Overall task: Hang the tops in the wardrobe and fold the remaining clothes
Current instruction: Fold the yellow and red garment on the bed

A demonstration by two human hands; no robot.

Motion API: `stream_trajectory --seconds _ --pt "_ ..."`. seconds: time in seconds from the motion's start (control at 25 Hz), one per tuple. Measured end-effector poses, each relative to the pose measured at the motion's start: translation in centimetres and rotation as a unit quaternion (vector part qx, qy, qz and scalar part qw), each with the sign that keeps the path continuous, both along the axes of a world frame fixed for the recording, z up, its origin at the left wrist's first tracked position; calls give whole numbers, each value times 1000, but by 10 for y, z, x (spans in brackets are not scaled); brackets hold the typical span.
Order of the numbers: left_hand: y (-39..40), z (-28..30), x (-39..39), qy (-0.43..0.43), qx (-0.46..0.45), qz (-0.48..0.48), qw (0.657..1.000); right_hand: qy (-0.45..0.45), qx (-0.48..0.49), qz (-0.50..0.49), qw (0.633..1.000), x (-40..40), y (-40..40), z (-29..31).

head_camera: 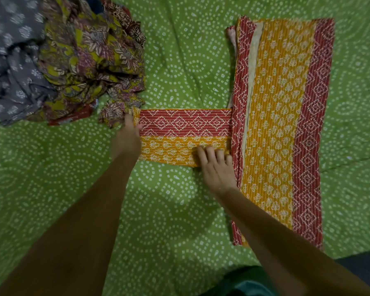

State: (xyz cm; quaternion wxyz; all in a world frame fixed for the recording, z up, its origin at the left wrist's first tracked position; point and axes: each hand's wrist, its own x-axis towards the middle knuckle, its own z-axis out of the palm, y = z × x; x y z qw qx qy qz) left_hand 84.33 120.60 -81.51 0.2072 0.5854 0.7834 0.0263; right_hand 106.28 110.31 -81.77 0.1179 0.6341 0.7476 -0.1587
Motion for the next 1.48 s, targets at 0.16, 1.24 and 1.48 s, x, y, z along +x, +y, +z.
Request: stream_trajectory --seconds 0.16,1.24,1.48 --pt "-2 -9 -3 10 20 6 1000 125 -18 25 992 14 -10 -5" --pt "-73 33 272 -37 -2 -314 949 623 -157 -589 490 248 -25 33" --pt "-90 -24 226 132 -94 -388 907 538 -167 -610 558 263 -46 -2"
